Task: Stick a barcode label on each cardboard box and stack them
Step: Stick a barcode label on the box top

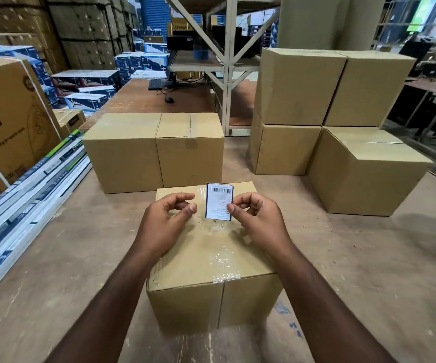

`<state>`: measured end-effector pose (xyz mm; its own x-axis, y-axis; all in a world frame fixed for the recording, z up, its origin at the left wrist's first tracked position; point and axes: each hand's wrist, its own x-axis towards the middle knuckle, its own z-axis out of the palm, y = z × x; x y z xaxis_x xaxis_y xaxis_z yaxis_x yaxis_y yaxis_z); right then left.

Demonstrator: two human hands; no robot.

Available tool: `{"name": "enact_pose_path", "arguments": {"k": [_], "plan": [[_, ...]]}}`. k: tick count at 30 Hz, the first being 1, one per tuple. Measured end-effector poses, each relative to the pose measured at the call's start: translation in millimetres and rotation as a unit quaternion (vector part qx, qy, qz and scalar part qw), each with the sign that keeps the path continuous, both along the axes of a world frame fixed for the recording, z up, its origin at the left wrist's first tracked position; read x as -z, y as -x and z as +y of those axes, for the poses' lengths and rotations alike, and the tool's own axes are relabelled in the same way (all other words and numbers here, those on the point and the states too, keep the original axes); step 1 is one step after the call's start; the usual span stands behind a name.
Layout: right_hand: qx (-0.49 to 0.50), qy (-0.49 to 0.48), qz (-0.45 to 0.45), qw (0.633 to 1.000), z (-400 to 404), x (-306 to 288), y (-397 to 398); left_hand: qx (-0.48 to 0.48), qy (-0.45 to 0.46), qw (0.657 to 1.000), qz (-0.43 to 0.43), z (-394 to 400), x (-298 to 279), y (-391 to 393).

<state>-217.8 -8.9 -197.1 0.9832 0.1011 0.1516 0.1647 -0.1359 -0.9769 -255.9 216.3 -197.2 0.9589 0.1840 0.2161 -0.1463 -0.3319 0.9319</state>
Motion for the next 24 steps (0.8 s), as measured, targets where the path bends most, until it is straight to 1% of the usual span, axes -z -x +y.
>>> {"name": "enact_pose_path", "arguments": {"k": [4,7,11,13,18,22,24], "plan": [[0.074,0.029,-0.058,0.995,-3.5,-4.1,4.3,-0.017,-0.015,1.0,-0.007,-2.7,-5.9,1.2],[0.083,0.033,-0.077,0.993,-11.5,-8.8,13.8,0.008,-0.046,0.999,-0.025,-11.7,-14.3,5.8],[0.072,-0.047,-0.063,0.994,-35.7,-14.8,33.7,0.077,-0.039,0.996,-0.035,-46.2,-24.7,12.9],[0.072,-0.07,-0.057,0.993,-55.5,-14.0,44.0,0.102,-0.025,0.994,-0.034,-71.7,-28.6,13.7],[0.084,-0.089,-0.047,0.991,-129.6,-7.6,64.4,0.12,0.04,0.992,-0.023,-154.1,-33.6,21.3],[0.131,-0.091,-0.039,0.986,-218.3,-1.1,64.8,0.13,0.082,0.988,-0.005,-253.9,-24.8,3.5],[0.155,-0.056,-0.045,0.985,-273.6,3.2,63.0,0.143,0.104,0.984,0.015,-317.2,-17.9,-12.2]]}}
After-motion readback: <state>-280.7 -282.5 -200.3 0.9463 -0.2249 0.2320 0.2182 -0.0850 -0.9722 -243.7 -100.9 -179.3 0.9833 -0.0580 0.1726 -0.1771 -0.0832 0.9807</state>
